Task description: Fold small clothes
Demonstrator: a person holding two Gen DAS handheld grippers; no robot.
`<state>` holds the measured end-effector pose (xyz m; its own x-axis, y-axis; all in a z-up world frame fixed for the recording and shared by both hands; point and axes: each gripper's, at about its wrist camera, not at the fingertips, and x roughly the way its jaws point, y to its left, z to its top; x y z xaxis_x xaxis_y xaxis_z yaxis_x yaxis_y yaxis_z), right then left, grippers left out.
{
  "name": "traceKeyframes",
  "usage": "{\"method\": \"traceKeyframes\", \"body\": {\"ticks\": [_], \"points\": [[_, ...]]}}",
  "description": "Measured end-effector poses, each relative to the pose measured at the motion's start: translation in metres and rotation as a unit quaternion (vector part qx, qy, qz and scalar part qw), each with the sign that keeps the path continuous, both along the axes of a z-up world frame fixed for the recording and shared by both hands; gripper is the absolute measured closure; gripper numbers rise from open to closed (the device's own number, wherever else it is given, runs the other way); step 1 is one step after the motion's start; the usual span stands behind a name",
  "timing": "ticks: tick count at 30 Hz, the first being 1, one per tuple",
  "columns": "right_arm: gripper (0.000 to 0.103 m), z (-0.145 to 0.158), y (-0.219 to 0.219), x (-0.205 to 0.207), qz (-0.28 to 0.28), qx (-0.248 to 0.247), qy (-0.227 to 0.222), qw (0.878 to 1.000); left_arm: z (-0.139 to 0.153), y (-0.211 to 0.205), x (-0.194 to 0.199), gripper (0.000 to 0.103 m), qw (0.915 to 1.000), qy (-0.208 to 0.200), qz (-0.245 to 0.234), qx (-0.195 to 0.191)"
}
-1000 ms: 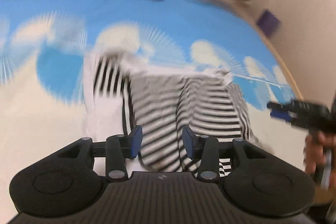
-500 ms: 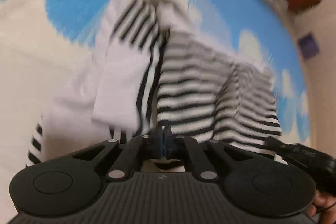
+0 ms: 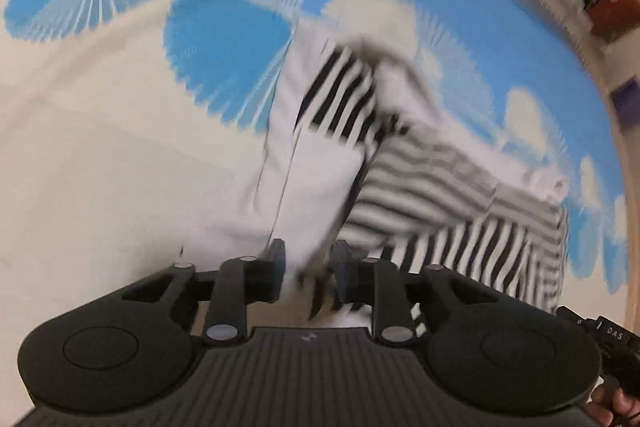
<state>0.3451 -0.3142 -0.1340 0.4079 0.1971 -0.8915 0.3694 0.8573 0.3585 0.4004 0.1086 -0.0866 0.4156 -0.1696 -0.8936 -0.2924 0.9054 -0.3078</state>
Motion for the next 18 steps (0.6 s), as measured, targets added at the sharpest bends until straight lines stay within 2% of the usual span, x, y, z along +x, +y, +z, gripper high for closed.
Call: {"method": "traceKeyframes", "body": {"ticks": [2, 3, 6, 7, 8, 9, 10, 11, 13, 14, 15, 16, 17, 18], "points": [[0.056, 0.012, 0.001, 0.003, 0.007, -0.006, -0.034, 0.999, 0.005, -0.003, 0.0, 0.066, 0.9995, -0.03, -0.007, -0.009], [0.053, 0.013, 0.002, 0.006, 0.013, -0.008, -0.041, 0.999, 0.003, -0.005, 0.001, 0.058, 0.9991, -0.037, -0.013, -0.016], [0.053, -0.001, 0.004, 0.01, 0.02, -0.002, -0.014, 1.0, -0.014, -0.014, 0.01, 0.055, 0.9992, -0.013, -0.017, -0.034], [0.053, -0.007, 0.006, 0.008, 0.016, 0.001, 0.004, 1.0, -0.019, -0.017, 0.01, 0.058, 0.9993, -0.001, -0.016, -0.034], [0.058, -0.015, 0.005, 0.009, 0.014, 0.004, 0.018, 1.0, -0.024, -0.018, 0.008, 0.062, 0.9993, 0.01, -0.017, -0.032], [0.068, -0.019, 0.005, 0.009, 0.013, 0.011, 0.023, 1.0, -0.025, -0.019, 0.007, 0.1, 0.9994, 0.012, -0.018, -0.028], [0.095, -0.018, 0.006, 0.009, 0.015, 0.022, 0.016, 1.0, -0.019, -0.018, 0.006, 0.102, 0.9996, 0.003, -0.016, -0.022], [0.096, -0.012, 0.007, 0.006, 0.013, 0.024, 0.002, 1.0, -0.011, -0.014, 0.002, 0.102, 0.9996, -0.017, -0.011, -0.017], [0.097, 0.009, 0.007, 0.002, 0.015, 0.037, -0.058, 0.998, 0.013, -0.011, -0.003, 0.102, 0.9982, -0.055, -0.015, -0.018], [0.097, 0.02, 0.008, 0.002, 0.02, 0.049, -0.085, 0.995, 0.021, -0.012, -0.006, 0.102, 0.9975, -0.067, -0.022, -0.004], [0.097, 0.025, 0.008, 0.002, 0.024, 0.049, -0.09, 0.994, 0.022, -0.014, -0.007, 0.102, 0.9974, -0.064, -0.028, 0.018], [0.095, 0.024, 0.009, 0.003, 0.029, 0.032, -0.077, 0.996, 0.015, -0.014, -0.006, 0.102, 0.9981, -0.045, -0.032, 0.026], [0.092, 0.016, 0.01, 0.005, 0.033, 0.005, -0.049, 0.998, 0.001, -0.015, -0.003, 0.101, 0.9991, -0.01, -0.034, 0.025], [0.087, 0.004, 0.01, 0.007, 0.037, -0.026, -0.004, 0.999, -0.012, -0.015, -0.001, 0.095, 0.9987, 0.031, -0.032, 0.026]]}}
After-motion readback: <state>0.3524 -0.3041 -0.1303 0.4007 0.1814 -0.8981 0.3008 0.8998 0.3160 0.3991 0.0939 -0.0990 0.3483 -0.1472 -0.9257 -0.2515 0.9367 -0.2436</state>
